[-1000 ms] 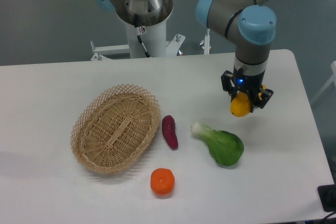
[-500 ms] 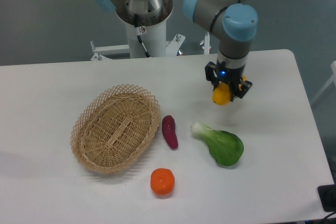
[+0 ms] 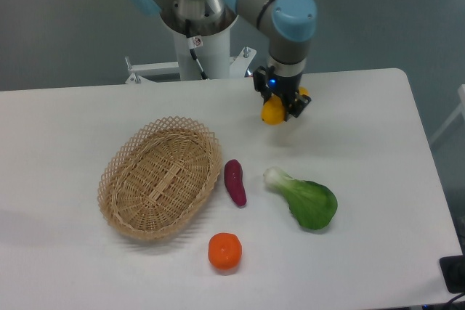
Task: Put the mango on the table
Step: 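Carry the held mango toward the open table area beside the basket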
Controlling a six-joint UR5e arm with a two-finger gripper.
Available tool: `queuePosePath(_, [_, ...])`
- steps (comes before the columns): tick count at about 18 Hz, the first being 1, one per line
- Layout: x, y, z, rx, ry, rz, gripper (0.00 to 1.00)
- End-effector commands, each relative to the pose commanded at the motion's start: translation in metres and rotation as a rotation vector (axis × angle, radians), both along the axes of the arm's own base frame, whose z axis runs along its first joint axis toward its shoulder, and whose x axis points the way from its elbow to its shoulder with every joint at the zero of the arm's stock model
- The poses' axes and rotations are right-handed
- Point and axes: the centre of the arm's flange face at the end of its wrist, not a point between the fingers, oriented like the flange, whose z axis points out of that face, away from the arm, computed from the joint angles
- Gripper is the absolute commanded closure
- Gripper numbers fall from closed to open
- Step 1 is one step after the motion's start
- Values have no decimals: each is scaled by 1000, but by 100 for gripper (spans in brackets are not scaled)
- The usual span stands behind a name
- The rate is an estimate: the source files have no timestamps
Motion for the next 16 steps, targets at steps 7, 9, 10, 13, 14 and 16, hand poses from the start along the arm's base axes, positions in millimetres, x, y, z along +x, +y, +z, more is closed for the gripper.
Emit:
queuePosePath(7, [12,-3,-14,-7,-34,-3,58])
queuePosePath(9, [13,-2,-15,-6,-38,-5,58])
queuePosePath(10, [14,-2,-17,-8,-42,-5,57])
queuePosePath(13, [14,0,-20,-11,-48,-11,55])
queuePosePath(14, [14,0,-21,-12,-50,-11,55])
queuePosePath(16, [15,1,-23,-14,-55,-14,52])
